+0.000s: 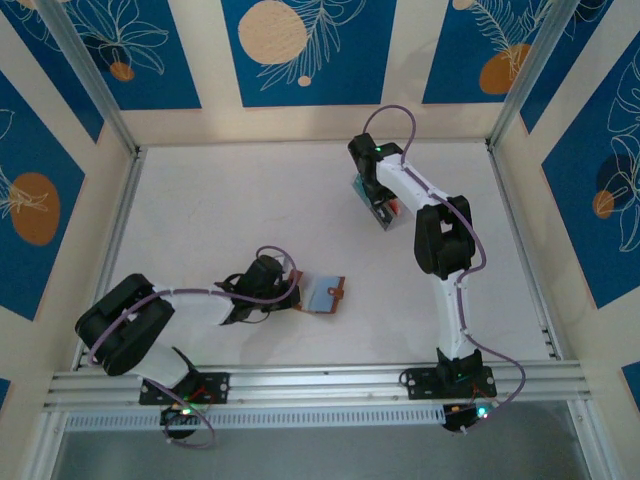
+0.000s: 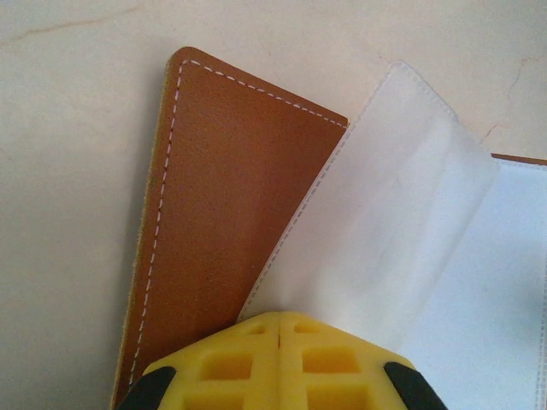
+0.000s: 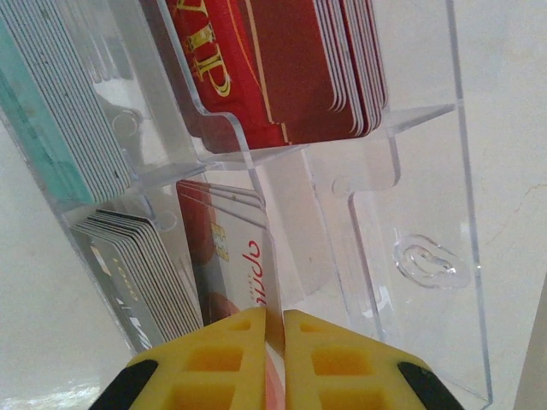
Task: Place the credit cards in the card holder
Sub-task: Move the storage box to the center of the table.
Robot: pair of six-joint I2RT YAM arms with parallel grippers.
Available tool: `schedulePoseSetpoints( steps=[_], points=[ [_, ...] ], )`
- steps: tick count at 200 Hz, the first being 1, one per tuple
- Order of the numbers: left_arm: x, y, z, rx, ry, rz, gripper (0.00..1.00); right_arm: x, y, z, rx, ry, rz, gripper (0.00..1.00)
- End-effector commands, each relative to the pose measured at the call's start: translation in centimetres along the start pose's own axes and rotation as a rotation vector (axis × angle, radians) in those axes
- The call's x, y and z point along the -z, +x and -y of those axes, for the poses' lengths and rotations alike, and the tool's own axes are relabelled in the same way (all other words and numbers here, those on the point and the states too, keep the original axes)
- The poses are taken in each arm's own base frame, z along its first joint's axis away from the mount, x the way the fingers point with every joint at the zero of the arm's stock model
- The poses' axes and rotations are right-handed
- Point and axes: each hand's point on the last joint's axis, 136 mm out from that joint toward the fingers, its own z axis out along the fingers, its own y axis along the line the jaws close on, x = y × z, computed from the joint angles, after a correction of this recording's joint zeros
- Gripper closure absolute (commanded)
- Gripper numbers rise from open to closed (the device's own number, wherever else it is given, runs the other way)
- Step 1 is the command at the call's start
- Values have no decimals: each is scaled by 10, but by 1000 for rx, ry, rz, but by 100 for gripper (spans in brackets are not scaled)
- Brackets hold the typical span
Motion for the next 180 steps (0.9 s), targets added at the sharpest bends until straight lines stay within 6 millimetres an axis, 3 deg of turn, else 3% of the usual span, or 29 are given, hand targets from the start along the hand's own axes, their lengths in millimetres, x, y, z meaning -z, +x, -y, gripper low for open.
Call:
schedulePoseSetpoints(
  steps=[1,102,130,145,180],
  points=[
    [-4,48,-61,51,-201,-154,100,1,0,12,-5,27,-11,88],
    [-4,49,-62,55,-203,-156,100,3,1,21,-19,36,-17,88],
    [-4,49,-63,57,-204,-157,100,6,-1,24,-27,32,-14,94],
    [-4,48,-63,57,-205,-156,100,8,-1,19,-27,1,-14,100],
    [-3,48,-63,60,-206,-149,100,5,8,4,-26,-77,-60,100]
  ],
)
